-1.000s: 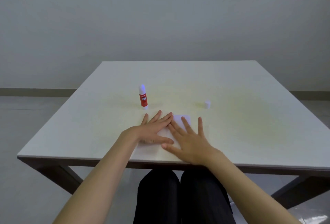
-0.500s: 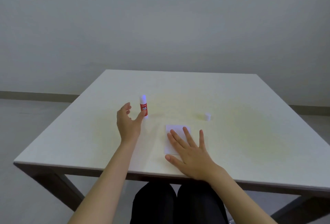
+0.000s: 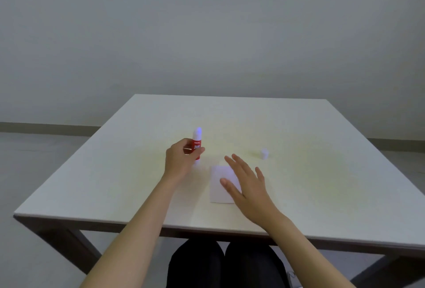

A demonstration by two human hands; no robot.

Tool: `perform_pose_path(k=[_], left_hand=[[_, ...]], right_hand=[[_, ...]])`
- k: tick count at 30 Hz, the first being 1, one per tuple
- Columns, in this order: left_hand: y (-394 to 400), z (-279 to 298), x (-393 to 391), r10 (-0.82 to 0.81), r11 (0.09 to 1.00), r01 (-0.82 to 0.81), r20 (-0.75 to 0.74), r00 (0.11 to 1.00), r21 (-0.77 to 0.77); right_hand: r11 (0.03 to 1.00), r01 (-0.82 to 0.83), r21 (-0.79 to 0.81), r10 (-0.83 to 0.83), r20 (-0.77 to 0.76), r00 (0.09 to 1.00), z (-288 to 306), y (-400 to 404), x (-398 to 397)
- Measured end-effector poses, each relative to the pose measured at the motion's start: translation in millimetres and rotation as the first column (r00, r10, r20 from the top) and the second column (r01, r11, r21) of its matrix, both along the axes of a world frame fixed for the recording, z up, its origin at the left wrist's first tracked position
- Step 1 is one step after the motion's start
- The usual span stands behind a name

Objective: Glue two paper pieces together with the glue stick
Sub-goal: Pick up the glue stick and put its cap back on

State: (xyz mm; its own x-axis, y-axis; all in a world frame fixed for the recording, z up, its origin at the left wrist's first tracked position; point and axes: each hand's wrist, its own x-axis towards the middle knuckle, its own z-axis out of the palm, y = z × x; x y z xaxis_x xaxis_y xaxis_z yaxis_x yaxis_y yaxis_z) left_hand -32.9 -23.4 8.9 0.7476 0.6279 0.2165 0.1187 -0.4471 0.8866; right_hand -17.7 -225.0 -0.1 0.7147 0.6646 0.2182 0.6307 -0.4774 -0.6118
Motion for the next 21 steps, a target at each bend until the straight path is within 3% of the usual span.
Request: perform_pose_path(k=[4,8,10,13,17,21], left_hand=[[-21.3,20.0,-8.8,-0.159,0.987,0.160,0.076,0.984,-0.010],[-37.7,38.4,-13.3,-0.263,0.927,0.304,0.197,0.944,-0.218],[-44.7,45.8,-14.8,-0.324,0.860,0.398,0.262,0.909,-0.319],[-54.4,51.2,-14.9,-0.363,0.786,0.474,0.324,0.874,-0.398],[-63.4,47.1,-15.9,-0.331,0.719,0.503,0.400,0.855,-0.480],[-69.1,35.6,-19.8,-0.237,0.718,0.455,0.430,0.871,-0.527]], right_hand=[[0.938,0.138,0.318,-0.072,-0.209,0.975,19.9,5.5,3.7],[0.900,0.193,0.391,0.003,-0.448,0.894,33.6,4.5,7.0],[0.889,0.159,0.429,0.146,-0.595,0.790,40.4,4.8,8.4],[0.821,0.228,0.524,0.329,-0.760,0.561,55.3,7.9,11.9],[0.822,0.362,0.439,0.275,-0.863,0.424,65.0,8.2,16.3],[0.853,0.322,0.410,0.251,-0.864,0.436,58.9,0.0,17.5]])
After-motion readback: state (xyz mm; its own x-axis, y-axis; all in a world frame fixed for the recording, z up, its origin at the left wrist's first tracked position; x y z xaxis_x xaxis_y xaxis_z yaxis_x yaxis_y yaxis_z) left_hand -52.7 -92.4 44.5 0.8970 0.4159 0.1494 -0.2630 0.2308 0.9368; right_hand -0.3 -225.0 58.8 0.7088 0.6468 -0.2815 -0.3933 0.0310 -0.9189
